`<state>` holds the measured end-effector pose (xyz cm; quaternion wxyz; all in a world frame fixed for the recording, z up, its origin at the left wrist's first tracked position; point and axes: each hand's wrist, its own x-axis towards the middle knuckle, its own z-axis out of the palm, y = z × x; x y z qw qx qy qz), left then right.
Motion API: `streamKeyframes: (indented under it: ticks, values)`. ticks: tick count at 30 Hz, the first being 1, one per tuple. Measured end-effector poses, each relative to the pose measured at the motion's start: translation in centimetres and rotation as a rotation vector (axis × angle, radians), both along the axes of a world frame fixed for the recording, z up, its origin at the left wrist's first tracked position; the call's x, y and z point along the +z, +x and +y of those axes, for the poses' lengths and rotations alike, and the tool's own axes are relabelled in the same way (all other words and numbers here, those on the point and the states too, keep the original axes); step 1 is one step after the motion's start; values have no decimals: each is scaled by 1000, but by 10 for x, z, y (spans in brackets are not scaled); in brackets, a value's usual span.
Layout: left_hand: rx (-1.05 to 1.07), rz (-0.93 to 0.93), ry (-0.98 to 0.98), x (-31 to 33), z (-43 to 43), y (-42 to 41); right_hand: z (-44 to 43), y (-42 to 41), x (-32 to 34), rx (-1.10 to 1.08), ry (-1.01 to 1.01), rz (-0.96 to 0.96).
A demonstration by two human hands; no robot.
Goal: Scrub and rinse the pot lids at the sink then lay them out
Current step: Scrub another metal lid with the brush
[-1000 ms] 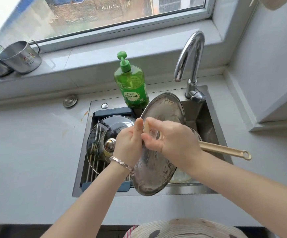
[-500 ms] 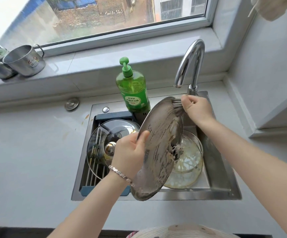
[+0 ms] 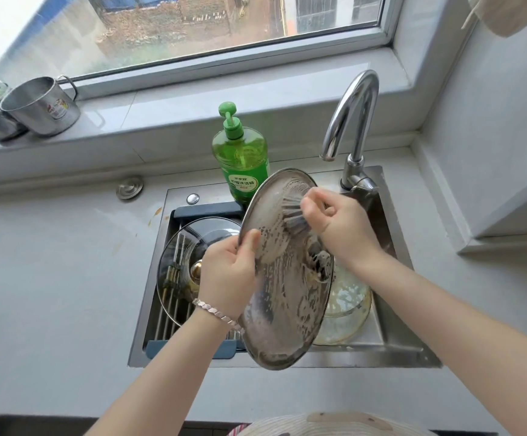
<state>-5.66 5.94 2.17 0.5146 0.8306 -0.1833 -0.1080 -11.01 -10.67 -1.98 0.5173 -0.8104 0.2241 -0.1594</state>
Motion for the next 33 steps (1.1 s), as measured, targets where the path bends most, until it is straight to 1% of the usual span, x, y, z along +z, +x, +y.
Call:
streamKeyframes:
  ticks: [1, 2, 3, 5, 6, 7, 9, 10, 11, 12, 15, 16, 19, 21, 22, 23, 24, 26, 27, 28, 30, 33]
  values:
    - [32, 32, -10, -1, 0, 2, 11, -5, 1, 55, -29, -25]
    - [50, 49, -12, -1, -1, 3, 10, -8, -2, 45, -61, -24]
    - [49, 46, -6, -1, -1, 1, 1, -6, -8, -23, -55, 14]
    - [22, 30, 20, 2, -4, -5, -22, -2, -16, -189, 22, 164]
    - [25, 34, 27, 3, -7, -7, -25, -3, -18, -223, 48, 189]
    - [44, 45, 22, 3, -9, -8, -21, -4, -17, -187, 44, 158]
    - [106, 58, 0, 3, -11, -4, 1, -7, -11, -3, 1, 53]
    - [138, 59, -8, 3, -11, -1, 13, -11, -7, 77, 12, 29]
    - [161, 65, -16, 3, -10, 2, 16, -13, -6, 100, 16, 23]
    - [171, 76, -25, 4, -10, 3, 9, -12, -9, 65, 23, 41]
    - [155, 94, -26, 6, -11, -2, -17, -6, -13, -144, 98, 187]
    - [158, 87, -16, 7, -13, -3, -17, -6, -15, -125, 92, 173]
    - [206, 83, -18, 5, -14, 1, 12, -8, -6, 68, 60, 36]
    - [232, 89, -21, 4, -12, 4, 15, -9, -5, 70, 56, 9]
    - [223, 79, -17, 4, -10, 3, 7, -7, -9, 11, 53, 47]
    - [201, 60, -14, 3, -9, 1, -3, -6, -14, -60, 84, 122]
    - [172, 44, -7, 3, -9, -3, -12, -4, -23, -131, 161, 218]
    - [146, 22, 19, -2, -13, -12, -20, -5, -31, -253, 481, 364]
    - [156, 13, 24, -5, -15, -15, -17, -7, -32, -256, 612, 418]
    - [179, 8, 14, -7, -18, -17, -13, -8, -34, -234, 685, 466]
    - [221, -4, -6, -10, -23, -21, -2, -9, -37, -214, 727, 543]
    - [226, -14, -11, -15, -24, -29, 4, -11, -48, -295, 800, 495]
